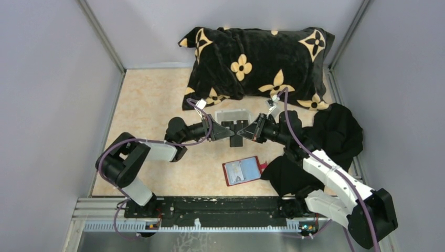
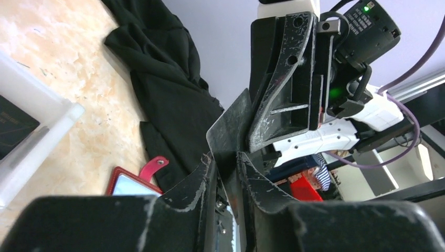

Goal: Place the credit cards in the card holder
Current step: Pick up the credit card from the storage box.

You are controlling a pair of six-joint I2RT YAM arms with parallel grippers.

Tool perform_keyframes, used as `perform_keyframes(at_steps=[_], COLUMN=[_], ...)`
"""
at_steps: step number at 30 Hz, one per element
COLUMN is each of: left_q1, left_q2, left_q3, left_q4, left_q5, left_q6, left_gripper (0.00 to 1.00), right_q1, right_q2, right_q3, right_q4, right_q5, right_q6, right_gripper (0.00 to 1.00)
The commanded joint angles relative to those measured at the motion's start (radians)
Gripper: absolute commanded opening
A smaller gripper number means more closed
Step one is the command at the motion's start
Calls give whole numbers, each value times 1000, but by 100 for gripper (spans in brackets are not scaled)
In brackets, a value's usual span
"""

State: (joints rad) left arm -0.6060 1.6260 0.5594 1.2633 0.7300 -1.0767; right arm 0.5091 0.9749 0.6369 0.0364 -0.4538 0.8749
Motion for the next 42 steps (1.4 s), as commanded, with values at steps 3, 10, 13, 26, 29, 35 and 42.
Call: perform_keyframes(at_steps=[3, 10, 13, 26, 29, 35, 42], left_q1=[5, 5, 5, 3, 3, -104, -281], left_q2=[74, 92, 61, -109, -146, -243, -292], left_q3=[10, -8, -22, -139, -168, -173, -175], left_q4=[234, 272, 167, -103, -137, -375, -634], left_q5=[84, 79, 41, -172, -223, -391, -629], left_q6=[-106, -120, -69, 29, 22, 71, -41], left_gripper=[15, 0, 0, 0, 0, 0, 0], right_q1=[-16, -29, -30, -62, -81, -86, -75], right_q2=[20, 21, 20, -6, -18, -29, -11], right_q3=[-22, -36, -30, -36, -34, -15, -12], right_q4=[120, 132, 115, 46, 0, -161, -326], right_q5=[-53, -77, -77, -49, -32, 124, 303], right_q6=[34, 37, 25, -12, -42, -149, -212], right_gripper=[0, 0, 0, 38, 48, 49, 42])
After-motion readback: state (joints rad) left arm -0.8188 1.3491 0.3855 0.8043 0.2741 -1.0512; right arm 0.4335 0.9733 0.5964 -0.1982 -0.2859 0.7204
